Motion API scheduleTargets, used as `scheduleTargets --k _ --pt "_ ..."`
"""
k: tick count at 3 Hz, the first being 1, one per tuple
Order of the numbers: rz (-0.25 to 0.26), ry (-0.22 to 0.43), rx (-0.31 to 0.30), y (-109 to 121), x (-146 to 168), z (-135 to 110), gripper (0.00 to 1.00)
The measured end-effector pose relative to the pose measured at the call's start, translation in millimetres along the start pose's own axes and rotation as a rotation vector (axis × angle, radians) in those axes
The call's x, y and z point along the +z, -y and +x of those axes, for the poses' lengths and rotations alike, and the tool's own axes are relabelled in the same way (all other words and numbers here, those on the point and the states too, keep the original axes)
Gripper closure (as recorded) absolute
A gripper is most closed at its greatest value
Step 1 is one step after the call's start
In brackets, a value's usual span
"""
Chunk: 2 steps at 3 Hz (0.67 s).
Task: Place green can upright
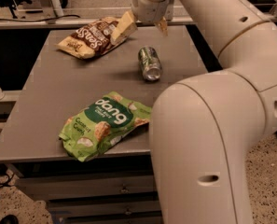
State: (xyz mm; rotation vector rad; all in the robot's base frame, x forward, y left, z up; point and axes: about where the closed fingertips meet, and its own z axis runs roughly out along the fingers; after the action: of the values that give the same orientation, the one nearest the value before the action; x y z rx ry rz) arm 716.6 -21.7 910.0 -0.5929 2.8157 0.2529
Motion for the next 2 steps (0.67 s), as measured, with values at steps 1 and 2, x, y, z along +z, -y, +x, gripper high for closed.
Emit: scheduleTargets --k 1,2 --pt "0.015 -0.053 0.033 -10 25 7 0.00" --pt "0.020 -0.092 0.055 -17 47 17 0.00"
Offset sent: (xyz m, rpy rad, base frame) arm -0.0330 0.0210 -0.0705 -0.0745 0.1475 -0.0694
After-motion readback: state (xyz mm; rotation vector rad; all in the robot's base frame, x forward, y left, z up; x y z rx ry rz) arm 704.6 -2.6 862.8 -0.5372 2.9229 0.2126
